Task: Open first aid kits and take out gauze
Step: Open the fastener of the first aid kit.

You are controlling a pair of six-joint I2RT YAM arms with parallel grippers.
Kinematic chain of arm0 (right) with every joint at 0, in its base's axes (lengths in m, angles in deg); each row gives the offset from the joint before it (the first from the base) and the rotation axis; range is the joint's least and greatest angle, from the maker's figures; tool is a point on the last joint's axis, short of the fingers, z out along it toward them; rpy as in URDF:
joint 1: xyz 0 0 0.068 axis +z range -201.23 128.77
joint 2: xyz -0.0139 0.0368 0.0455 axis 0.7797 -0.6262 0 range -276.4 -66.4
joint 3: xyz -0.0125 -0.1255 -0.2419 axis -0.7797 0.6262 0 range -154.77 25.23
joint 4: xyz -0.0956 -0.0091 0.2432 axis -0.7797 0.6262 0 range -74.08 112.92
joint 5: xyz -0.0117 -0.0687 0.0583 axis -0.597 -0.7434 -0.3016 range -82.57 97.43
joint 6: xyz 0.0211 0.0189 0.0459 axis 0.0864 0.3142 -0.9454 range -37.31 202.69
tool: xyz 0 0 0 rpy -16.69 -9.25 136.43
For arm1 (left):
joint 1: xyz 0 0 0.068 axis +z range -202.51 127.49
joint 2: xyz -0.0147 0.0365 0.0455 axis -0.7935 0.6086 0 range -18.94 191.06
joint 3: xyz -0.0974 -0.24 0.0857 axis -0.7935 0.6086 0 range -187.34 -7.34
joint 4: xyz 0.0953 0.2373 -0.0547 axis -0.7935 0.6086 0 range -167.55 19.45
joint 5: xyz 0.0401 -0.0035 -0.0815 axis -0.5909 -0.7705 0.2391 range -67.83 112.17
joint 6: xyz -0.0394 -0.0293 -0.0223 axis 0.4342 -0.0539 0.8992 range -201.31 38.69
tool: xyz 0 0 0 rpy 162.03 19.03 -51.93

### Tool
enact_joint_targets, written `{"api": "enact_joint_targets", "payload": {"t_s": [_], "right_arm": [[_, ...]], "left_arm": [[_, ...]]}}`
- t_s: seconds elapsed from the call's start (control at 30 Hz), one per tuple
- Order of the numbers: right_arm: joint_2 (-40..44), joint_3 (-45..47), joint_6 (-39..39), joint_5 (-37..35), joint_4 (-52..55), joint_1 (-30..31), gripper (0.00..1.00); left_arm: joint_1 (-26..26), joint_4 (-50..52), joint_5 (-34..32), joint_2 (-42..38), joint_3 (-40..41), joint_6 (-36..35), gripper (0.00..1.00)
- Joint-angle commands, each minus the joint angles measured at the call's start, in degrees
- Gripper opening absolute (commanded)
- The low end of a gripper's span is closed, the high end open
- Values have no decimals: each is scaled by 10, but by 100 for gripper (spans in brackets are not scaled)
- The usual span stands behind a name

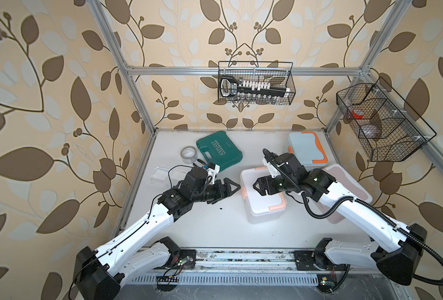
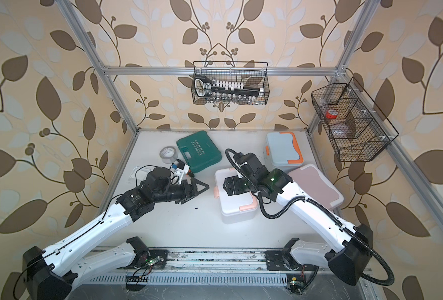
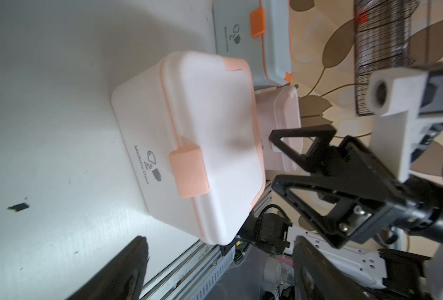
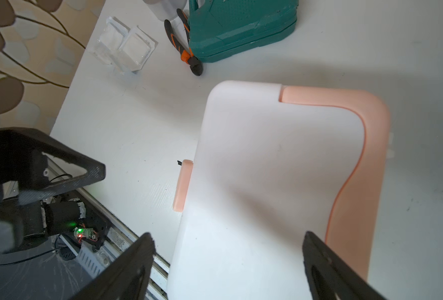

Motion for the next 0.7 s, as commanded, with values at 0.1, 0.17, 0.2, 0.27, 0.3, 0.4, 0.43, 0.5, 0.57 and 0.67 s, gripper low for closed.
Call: {"api": "enact_joint_targets", "payload": {"t_s": [0.1, 0.17, 0.2, 0.27, 0.3, 0.4, 0.43, 0.5, 0.57, 0.67], "right_arm": [[2, 35, 15, -12, 3, -25, 91], [3, 42, 16, -8, 0, -28, 91], [3, 45, 17, -6, -1, -29, 91], [2, 49, 19, -4, -3, -30, 91], [1, 52, 20, -2, -4, -31, 91], [1, 57, 20, 2, -6, -33, 91], [1, 59, 21, 3, -7, -33, 91], [2, 63, 21, 5, -10, -34, 91], [2, 67, 21, 8, -11, -36, 91], [3, 71, 21, 10, -15, -37, 91]], "left_arm": [[-75, 168, -125, 92, -105, -65, 89], [-81, 170, -133, 115, -119, -64, 90], [-83, 170, -135, 128, -127, -67, 90], [-83, 173, -138, 153, -143, -72, 91], [-83, 172, -139, 164, -150, -75, 91], [-83, 172, -141, 192, -171, -83, 92], [-83, 172, -143, 201, -176, -85, 92], [-83, 165, -139, 217, -182, -88, 92], [-83, 159, -134, 230, -187, -89, 92], [-83, 160, -139, 245, -192, -90, 92]]}}
